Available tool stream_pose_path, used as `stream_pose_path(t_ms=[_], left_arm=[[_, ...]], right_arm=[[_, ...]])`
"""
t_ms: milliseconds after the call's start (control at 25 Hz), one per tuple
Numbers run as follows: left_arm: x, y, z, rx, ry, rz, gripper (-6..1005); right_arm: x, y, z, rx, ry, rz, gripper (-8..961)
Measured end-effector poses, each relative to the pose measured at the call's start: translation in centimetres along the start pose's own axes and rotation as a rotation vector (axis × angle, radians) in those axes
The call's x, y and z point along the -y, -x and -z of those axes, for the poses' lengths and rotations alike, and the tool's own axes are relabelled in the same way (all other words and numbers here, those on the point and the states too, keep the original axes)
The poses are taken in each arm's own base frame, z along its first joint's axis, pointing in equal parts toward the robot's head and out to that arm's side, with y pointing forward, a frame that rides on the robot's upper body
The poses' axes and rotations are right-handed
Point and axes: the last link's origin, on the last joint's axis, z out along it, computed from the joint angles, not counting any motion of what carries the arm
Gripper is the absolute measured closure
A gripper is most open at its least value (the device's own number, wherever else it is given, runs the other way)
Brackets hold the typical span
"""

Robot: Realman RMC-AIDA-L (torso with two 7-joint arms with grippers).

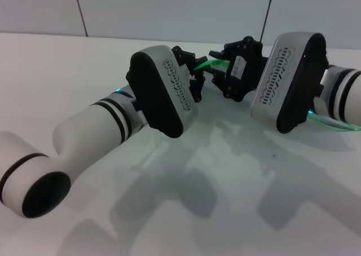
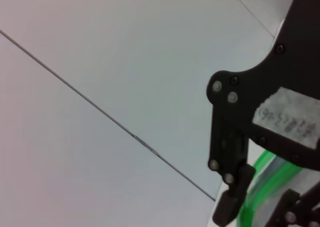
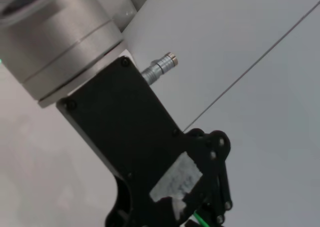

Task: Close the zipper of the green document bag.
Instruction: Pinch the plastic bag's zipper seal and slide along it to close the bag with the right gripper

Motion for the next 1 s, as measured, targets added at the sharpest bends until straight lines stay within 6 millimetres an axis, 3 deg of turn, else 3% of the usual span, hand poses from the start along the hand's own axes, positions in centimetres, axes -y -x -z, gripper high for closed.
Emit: stream_pose_path(t_ms=[360,1000], left_arm=[[0.0,0.1,0.0,0.003,0.001,0.001,945],[0.0,0.1,0.0,0.004,0.002,0.0,945]], right_arm=[[-0.6,0.1,-0.4,-0.023,-0.023,0.079,704],[-1.3,0.2,-0.8,-0.036,-0.069,0.135,720]])
